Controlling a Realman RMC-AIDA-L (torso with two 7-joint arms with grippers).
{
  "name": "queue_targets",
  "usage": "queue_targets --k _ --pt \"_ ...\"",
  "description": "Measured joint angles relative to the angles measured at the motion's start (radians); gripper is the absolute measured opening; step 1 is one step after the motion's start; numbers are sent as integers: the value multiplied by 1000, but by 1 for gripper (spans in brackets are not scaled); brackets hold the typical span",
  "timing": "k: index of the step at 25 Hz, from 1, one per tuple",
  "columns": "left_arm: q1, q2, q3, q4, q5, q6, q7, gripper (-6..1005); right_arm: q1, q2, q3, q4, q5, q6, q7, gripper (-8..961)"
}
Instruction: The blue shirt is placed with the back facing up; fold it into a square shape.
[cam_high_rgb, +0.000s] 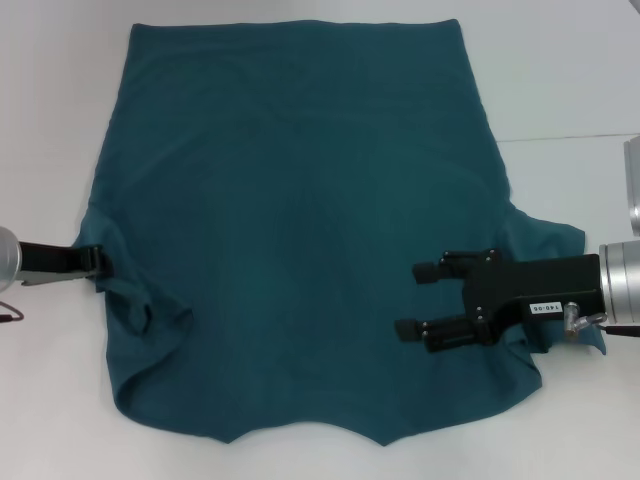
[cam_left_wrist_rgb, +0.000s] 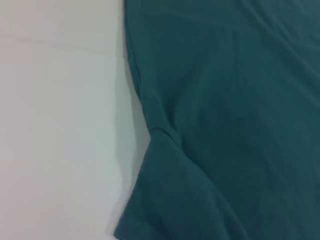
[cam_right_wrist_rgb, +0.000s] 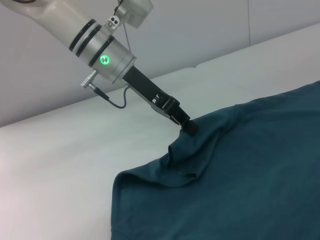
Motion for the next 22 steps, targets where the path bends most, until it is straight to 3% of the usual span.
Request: queue_targets --k 8,14,22 --pt "-13 1 1 41 0 11 7 33 0 0 3 1 3 -4 0 942" --pt "-30 -5 65 112 5 36 7 69 -7 0 4 7 14 -4 -7 942" --pt "-70 -29 269 131 8 28 7 116 -11 0 4 12 23 0 -13 942"
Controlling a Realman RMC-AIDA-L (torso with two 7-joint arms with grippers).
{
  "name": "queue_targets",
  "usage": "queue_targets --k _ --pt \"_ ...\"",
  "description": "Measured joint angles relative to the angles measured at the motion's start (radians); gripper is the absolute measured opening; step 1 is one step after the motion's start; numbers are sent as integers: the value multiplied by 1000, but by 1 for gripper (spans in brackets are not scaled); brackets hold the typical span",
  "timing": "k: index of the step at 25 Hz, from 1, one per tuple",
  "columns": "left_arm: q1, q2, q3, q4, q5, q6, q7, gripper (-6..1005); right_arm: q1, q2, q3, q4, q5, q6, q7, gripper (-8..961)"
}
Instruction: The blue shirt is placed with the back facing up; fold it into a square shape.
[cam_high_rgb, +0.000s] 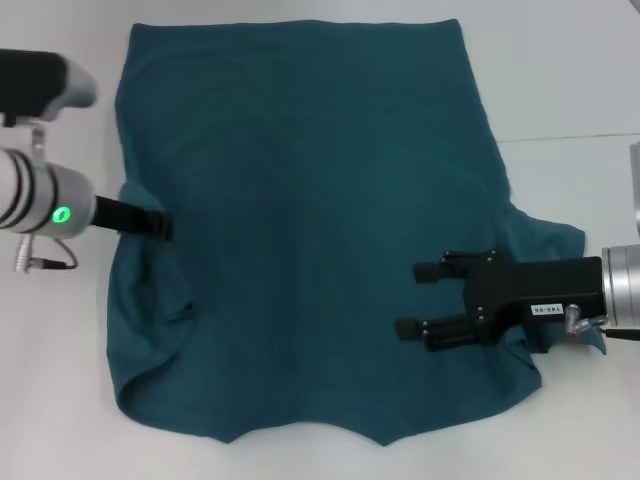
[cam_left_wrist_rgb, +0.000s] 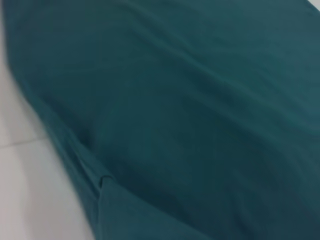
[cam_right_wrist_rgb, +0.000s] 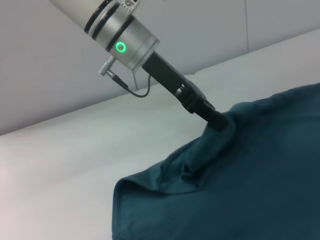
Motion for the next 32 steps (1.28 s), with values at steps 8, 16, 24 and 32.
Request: queue_targets --k 8,16,24,32 --pt "-19 -47 81 38 4 -24 36 163 5 0 1 24 3 13 -18 942" --pt "-15 -42 -6 52 12 -29 39 400 9 0 1 28 3 17 -22 942" --pt "10 7 -98 -11 73 -93 16 707 18 0 1 27 13 19 -21 942" --pt "-22 25 -126 -106 67 -111 3 861 30 0 -8 28 14 29 -13 941"
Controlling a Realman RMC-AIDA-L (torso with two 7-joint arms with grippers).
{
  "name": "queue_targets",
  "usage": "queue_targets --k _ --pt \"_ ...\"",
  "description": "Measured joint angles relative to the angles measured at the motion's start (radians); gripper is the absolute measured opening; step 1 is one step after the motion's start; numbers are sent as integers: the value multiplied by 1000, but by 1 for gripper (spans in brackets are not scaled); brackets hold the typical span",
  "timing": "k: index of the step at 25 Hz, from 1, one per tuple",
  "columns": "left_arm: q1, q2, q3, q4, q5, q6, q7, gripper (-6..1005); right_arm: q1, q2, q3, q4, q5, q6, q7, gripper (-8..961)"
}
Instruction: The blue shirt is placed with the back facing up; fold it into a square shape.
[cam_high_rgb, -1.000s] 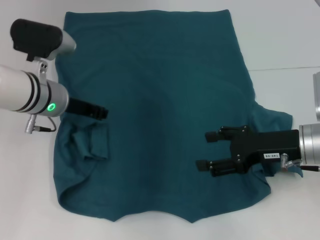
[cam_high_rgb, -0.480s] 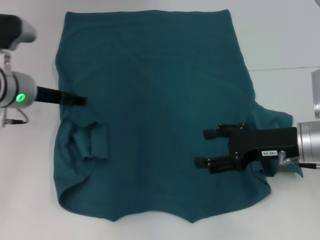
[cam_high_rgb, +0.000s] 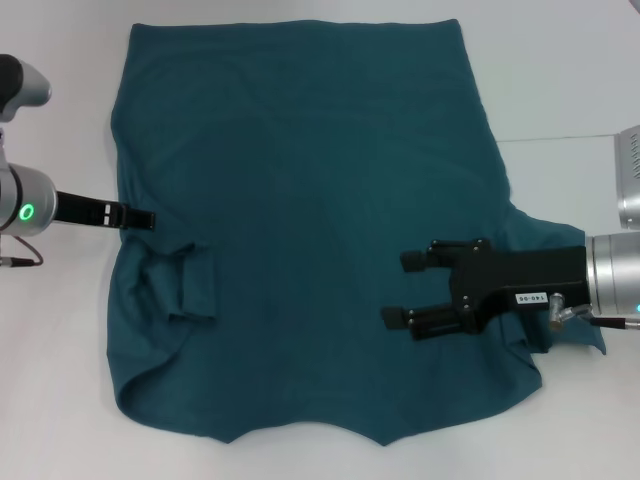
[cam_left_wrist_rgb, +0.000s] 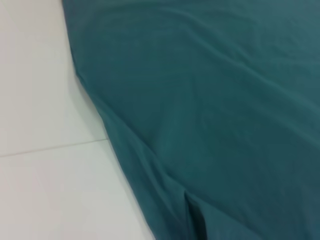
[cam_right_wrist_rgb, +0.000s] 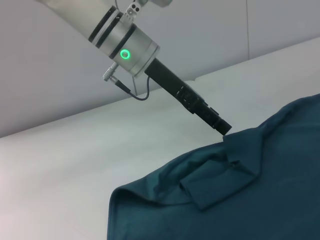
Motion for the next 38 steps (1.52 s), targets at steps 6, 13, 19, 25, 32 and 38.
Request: queue_targets --k 6,13,19,25,32,38 --pt "-26 -2 -20 -67 0 -45 4 839 2 0 -1 0 1 0 1 941" --pt "-30 -14 -14 -100 5 -110 8 814 2 0 -2 5 2 -6 1 941" --pt "-31 -22 -12 -118 5 -126 28 792 2 1 -2 11 1 -6 -6 941" --pt "-46 -28 -12 -139 4 -124 55 770 2 2 -2 11 1 -5 -8 941" --pt "-55 -36 -12 -130 -2 -119 74 656 3 2 -2 11 1 -4 -5 941" --pt "-65 -48 -12 -129 -14 -116 90 272 3 2 -2 11 1 -4 -3 941"
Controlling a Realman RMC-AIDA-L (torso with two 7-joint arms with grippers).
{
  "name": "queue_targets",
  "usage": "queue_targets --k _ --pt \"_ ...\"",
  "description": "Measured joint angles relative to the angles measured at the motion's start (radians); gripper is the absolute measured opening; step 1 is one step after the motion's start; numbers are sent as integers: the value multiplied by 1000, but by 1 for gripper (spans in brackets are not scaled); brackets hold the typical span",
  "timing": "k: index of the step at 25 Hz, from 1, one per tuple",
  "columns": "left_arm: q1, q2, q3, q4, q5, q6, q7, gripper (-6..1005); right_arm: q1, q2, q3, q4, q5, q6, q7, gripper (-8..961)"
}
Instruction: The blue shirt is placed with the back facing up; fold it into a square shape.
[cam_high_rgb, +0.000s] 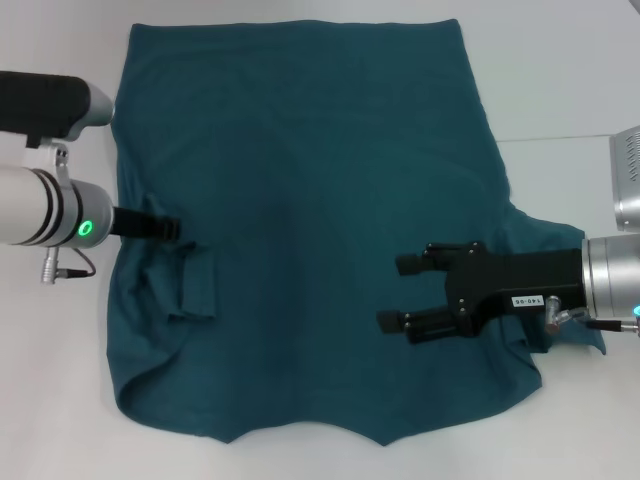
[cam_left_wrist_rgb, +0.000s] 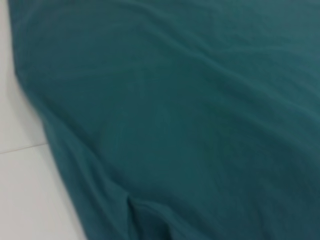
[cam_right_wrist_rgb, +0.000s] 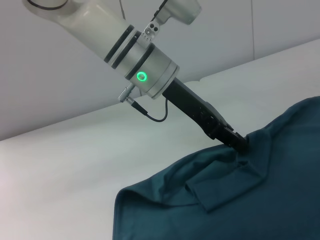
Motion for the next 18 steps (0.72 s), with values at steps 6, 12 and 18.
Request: queue_targets --k 6,12,18 --pt "-17 -14 -14 -2 -4 -22 -10 148 5 0 0 2 0 2 -5 941" --pt "-23 -23 -18 2 -33 -50 -7 93 6 0 1 5 0 3 -6 941" --pt "2 -14 -19 41 -30 -2 -21 86 5 0 4 5 0 1 -7 941"
